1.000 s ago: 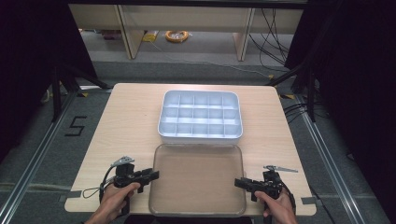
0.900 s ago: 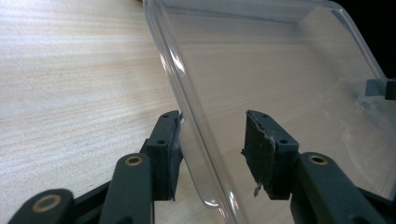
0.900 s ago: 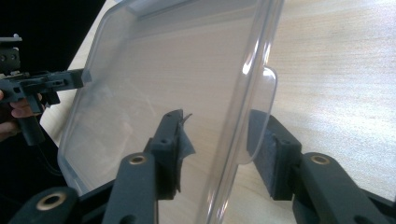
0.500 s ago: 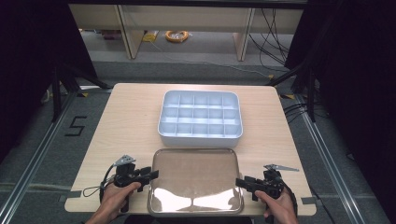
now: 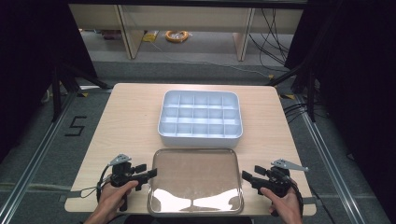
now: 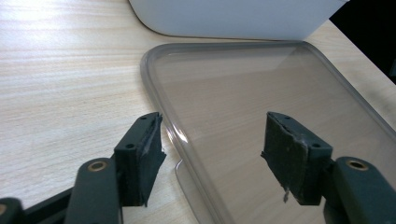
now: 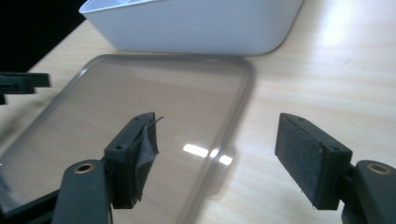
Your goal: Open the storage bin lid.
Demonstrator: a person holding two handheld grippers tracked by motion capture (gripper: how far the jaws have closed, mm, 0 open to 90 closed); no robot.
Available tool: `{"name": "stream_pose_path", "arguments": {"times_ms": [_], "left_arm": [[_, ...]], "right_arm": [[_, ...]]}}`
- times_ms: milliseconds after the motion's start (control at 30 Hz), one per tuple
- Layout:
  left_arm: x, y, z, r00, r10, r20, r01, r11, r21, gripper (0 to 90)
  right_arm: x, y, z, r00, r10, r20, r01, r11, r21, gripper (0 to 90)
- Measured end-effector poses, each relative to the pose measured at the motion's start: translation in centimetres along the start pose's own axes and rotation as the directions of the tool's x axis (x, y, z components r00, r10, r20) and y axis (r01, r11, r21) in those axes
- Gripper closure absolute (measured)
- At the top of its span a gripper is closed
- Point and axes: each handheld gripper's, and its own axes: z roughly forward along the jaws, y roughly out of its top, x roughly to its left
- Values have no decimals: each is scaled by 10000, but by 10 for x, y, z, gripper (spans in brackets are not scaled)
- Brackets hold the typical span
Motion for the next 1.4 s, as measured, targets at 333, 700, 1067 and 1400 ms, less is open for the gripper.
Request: {"name": "stream_pose_path", "arguments": {"times_ms": [333,700,1067,1400], "left_arm": [[-7,3,-5,9980,636,-17,-636,9978,-179,282],[-18,-2,-8,9860,1614,-430,-1610,9869,107,264],[-27,-7,-16,9772,2094,-346,-2096,9778,-30,257],[-26,-12,-25,9742,2234,-333,-2230,9747,151,241]], "right_arm": [[-9,1,-12,9929,-973,679,991,9948,-236,242],[-7,-8,-17,9949,-925,393,936,9953,-248,200],[-2,-16,-22,9834,-1761,448,1760,9844,68,194],[5,-24,-26,9837,-1703,579,1685,9851,348,170]]}}
